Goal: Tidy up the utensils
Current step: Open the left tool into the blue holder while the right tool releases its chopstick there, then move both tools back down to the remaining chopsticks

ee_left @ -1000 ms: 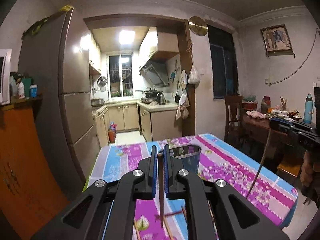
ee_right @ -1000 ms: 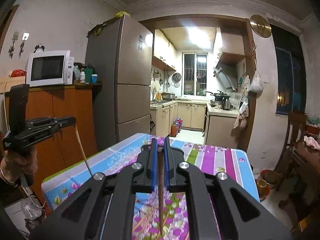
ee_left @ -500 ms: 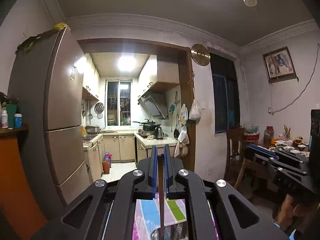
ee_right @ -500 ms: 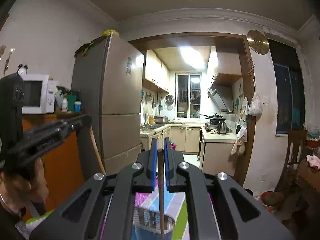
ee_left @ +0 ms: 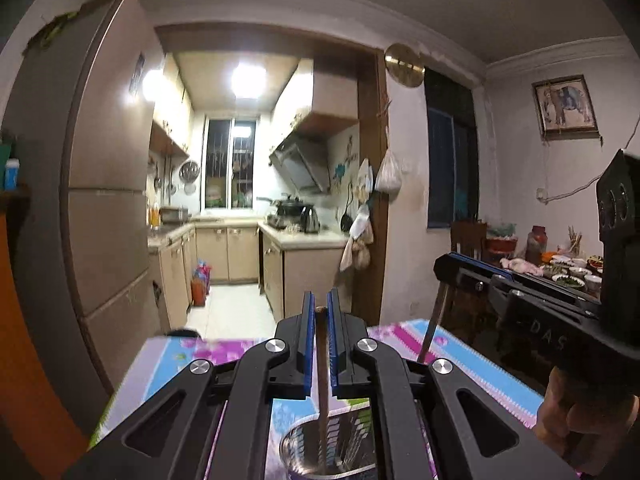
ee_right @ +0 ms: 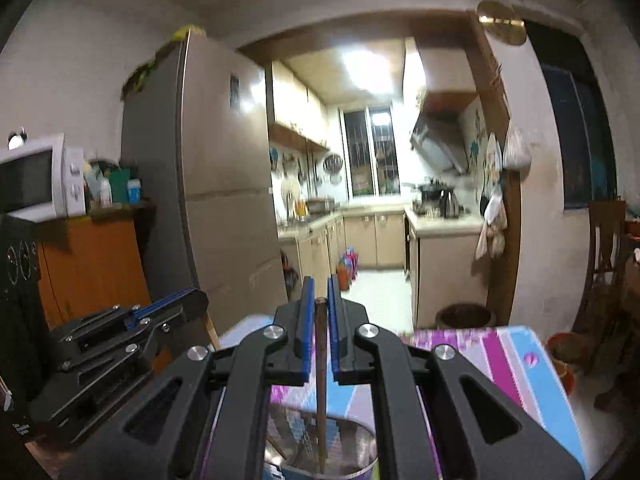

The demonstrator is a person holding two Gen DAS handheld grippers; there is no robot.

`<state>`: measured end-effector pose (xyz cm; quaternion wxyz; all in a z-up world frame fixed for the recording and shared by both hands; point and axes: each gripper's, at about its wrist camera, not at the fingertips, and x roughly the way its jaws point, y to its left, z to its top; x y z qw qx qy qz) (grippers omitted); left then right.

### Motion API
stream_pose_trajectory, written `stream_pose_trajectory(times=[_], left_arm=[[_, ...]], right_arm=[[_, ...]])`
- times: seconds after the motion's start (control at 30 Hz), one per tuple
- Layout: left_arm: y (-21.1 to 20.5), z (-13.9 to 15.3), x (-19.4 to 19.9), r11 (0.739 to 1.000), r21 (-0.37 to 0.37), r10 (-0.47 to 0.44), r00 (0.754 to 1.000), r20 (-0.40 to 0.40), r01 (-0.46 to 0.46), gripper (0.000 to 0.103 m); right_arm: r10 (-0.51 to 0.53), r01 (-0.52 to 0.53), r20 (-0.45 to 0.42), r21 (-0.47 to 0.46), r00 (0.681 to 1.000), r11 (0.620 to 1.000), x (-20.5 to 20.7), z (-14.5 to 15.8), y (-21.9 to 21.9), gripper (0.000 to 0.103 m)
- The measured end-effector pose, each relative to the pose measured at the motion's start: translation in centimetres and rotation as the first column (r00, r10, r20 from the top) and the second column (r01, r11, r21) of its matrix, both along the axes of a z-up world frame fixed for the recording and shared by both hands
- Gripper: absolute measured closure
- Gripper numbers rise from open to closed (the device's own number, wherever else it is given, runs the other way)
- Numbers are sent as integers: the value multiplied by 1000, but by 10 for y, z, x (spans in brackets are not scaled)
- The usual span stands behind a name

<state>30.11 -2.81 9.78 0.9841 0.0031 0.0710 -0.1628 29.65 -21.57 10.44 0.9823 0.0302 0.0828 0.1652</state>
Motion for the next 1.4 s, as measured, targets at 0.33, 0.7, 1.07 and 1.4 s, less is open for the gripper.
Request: stream_pose_trajectory(times=[0.33, 0.7, 1.07, 1.4], left_arm=[[13, -28, -13, 1000, 2, 31, 999, -10, -31, 95], [83, 30, -151, 988, -62, 148, 969, 195, -139, 65], [128, -40, -316, 940, 142, 294, 947, 129, -311, 42], [91, -143, -386, 955, 250, 191, 976, -105, -160, 42]], right_arm=[[-4, 3, -104, -17, 995, 1000, -2, -34, 11, 90], [-80, 81, 42, -18, 996, 997, -140, 8, -70, 63], [-236, 221, -53, -196, 970, 955, -305, -67, -104, 39], [-197, 125, -134, -417, 971, 900, -370, -151, -36, 38]])
